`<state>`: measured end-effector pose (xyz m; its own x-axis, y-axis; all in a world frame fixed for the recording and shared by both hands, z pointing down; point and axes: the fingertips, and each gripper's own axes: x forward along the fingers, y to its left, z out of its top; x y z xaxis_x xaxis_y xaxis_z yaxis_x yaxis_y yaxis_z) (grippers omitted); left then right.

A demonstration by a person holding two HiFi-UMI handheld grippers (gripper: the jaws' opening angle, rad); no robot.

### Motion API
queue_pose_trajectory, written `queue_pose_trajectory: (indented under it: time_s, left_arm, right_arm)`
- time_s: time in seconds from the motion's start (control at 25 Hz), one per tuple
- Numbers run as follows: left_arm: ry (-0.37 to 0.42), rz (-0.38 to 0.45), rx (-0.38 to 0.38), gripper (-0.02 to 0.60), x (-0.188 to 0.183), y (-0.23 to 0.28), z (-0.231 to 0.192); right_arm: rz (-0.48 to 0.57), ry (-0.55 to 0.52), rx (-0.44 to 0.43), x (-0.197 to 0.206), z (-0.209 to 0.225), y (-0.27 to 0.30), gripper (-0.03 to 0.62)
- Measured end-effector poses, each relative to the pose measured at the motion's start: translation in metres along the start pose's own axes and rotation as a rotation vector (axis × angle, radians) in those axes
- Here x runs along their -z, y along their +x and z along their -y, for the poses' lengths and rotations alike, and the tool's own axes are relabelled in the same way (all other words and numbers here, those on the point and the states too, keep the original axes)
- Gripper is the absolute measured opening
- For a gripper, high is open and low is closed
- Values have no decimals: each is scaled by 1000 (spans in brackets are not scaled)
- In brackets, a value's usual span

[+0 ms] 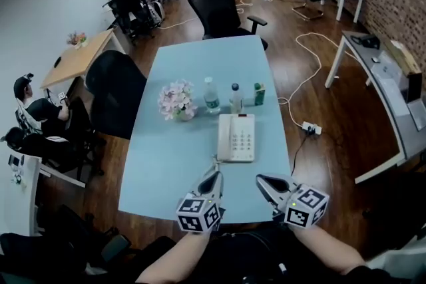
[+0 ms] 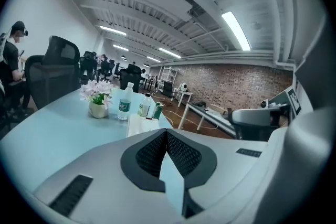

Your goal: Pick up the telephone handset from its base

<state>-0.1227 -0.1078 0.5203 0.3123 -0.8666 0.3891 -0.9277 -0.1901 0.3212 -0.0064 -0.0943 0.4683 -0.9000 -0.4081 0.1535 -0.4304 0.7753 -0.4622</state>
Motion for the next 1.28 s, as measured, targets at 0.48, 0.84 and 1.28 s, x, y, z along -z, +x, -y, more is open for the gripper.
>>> queue_pose_trajectory:
  time_s: [0.48,0.84,1.28]
  left_arm:
    - [96,-224,-253,272,-11,192,-103]
    - [129,-419,-313,275,19,260,-138]
    - [75,-412,-264,241,20,270,-139]
  right_arm:
    - [26,91,-5,-17,78,-13,14]
    - [16,125,34,-9,111,-13,14]
    - [-4,137,46,-8,123,-8,14]
